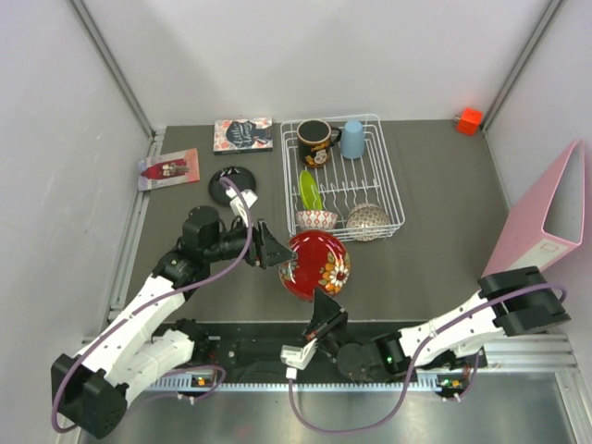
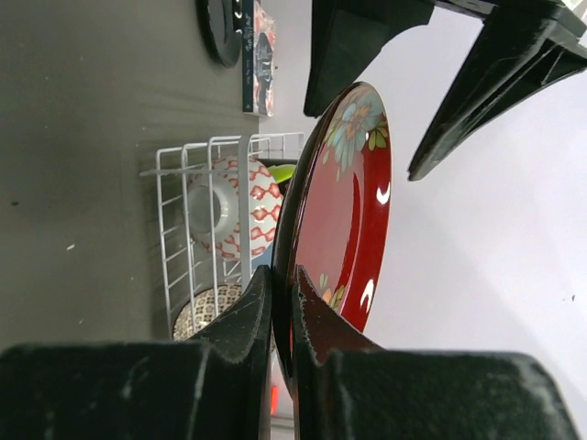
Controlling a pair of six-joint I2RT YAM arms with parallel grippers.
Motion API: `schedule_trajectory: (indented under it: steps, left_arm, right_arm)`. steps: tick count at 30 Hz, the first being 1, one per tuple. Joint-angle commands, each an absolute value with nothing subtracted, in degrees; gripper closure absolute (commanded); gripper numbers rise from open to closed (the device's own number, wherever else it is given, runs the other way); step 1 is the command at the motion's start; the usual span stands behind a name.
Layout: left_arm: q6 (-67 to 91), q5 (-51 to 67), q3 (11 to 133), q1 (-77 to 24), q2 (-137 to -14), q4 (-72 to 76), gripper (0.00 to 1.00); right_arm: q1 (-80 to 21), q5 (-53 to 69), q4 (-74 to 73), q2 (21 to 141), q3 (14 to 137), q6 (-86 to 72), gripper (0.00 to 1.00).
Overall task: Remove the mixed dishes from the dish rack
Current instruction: Place the plate at the center of the board.
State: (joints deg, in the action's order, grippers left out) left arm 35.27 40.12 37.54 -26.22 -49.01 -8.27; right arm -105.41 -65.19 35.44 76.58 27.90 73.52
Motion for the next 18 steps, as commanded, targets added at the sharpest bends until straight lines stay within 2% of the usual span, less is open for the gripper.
schedule_trajectory:
  steps: [1,4,6,7,9,14,18]
  left_arm:
    - [34.81,42.10,37.00,-27.25,-48.87,-3.69,0.19]
    - [34.54,42.98,37.09,-27.51,-48.96,-3.25,0.23]
    - [34.37,43.24,37.18,-27.68,-49.30,-3.34,0.32]
    - [34.28,43.33,37.09,-27.69,-49.31,-3.34,0.36]
    - [34.19,43.24,37.09,-27.77,-49.31,-3.34,0.52]
    - [33.66,42.89,37.00,-27.86,-49.13,-3.69,0.74]
    - [33.57,42.89,37.09,-27.86,-49.22,-3.52,0.96]
  right_arm:
    - [-103.36,-62.67,44.72,77.69,31.38,78.13,1.00]
    - [-102.48,-61.35,46.22,78.66,31.64,79.36,1.00]
    - [-101.96,-60.91,48.07,79.10,31.64,80.24,1.00]
    - [-101.78,-60.56,48.60,79.62,31.64,80.42,1.00]
    - [-101.52,-60.38,49.83,79.98,31.47,80.86,1.00]
    - [-101.43,-60.64,50.54,79.81,30.94,80.86,1.00]
    - [-101.34,-61.08,50.62,79.28,30.67,80.60,1.00]
